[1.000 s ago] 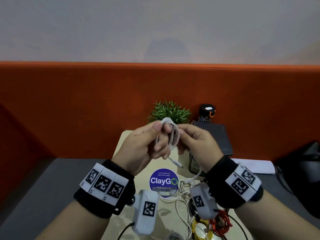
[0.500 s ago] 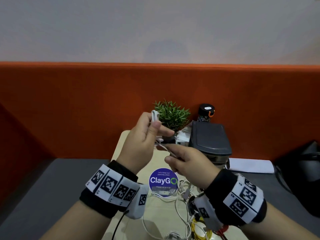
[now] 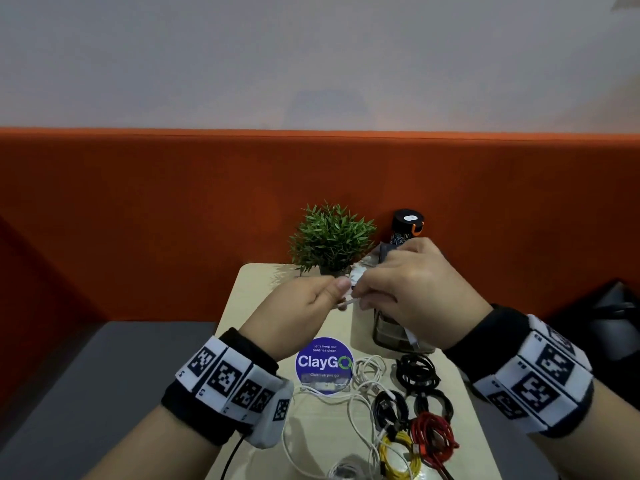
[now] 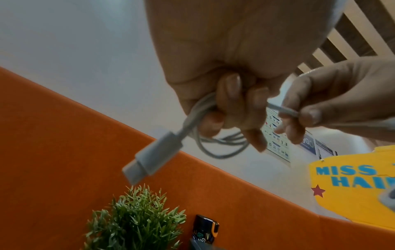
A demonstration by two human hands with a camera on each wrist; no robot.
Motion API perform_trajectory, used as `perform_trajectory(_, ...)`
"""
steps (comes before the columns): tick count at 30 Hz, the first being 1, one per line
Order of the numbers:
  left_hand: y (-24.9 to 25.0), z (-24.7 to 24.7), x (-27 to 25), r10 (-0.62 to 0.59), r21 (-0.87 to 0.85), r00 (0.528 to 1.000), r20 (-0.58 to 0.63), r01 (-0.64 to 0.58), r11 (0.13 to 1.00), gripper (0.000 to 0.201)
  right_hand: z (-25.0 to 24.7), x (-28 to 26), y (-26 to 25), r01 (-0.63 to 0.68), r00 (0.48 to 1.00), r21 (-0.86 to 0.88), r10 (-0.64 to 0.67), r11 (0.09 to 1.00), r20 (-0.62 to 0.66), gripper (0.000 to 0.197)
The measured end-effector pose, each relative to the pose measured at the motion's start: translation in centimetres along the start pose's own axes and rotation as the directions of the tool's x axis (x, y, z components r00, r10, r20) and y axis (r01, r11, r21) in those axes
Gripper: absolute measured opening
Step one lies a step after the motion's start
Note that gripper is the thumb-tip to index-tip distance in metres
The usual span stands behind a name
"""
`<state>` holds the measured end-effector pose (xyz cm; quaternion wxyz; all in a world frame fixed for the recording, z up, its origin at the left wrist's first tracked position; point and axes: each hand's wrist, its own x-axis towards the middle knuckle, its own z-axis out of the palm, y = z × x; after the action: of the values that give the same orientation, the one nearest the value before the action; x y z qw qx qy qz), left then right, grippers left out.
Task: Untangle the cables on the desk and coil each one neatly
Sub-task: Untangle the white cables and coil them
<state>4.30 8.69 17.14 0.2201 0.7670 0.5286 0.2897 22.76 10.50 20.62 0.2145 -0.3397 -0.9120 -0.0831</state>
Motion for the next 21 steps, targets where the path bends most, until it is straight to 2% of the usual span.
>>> perform_trajectory(3,0.3,0.3,-0.1,-0.051,-0.093,0.997,0.063,0.057,0.994,0.055,0.6,0.0,0.6,0.051,0.993,-0.134,-0.064,0.99,-0.097,0.023)
perform_trajectory(6,0.2,0.0,-0.1,-0.17,-0.336,0.979,0.116,0.199,0.92,0.059,1.4,-0.1,0.4,0.073,0.974,-0.209,-0.114,0.975,-0.196,0.017)
perform_trajectory(9,-0.1,-0.2,-0.1,-0.212,-0.459,0.963,0.169,0.267,0.847,0.067,2.1,0.0,0.1,0.059,0.948,-0.249,-0.132,0.967,-0.288,0.01)
perform_trajectory(11,-0.3,-0.2,-0.2,-0.221,-0.519,0.958,0.185,0.286,0.806,0.065,2.6,0.0,0.1,0.056,0.936,-0.254,-0.139,0.965,-0.323,0.008)
perform_trajectory(14,-0.3,0.1,-0.3,-0.196,-0.596,0.96,0.198,0.277,0.754,0.049,3.4,0.2,0.1,0.049,0.926,-0.242,-0.135,0.969,-0.352,0.013)
perform_trajectory(17,-0.6,0.3,-0.4,-0.19,-0.655,0.962,0.195,0.272,0.705,0.047,3.7,0.4,-0.1,0.03,0.92,-0.243,-0.121,0.97,-0.372,0.015)
perform_trajectory(21,-0.6,0.7,-0.3,-0.213,-0.651,0.963,0.167,0.27,0.71,0.047,4.4,0.7,-0.3,-0.008,0.936,-0.222,-0.071,0.975,-0.344,0.014)
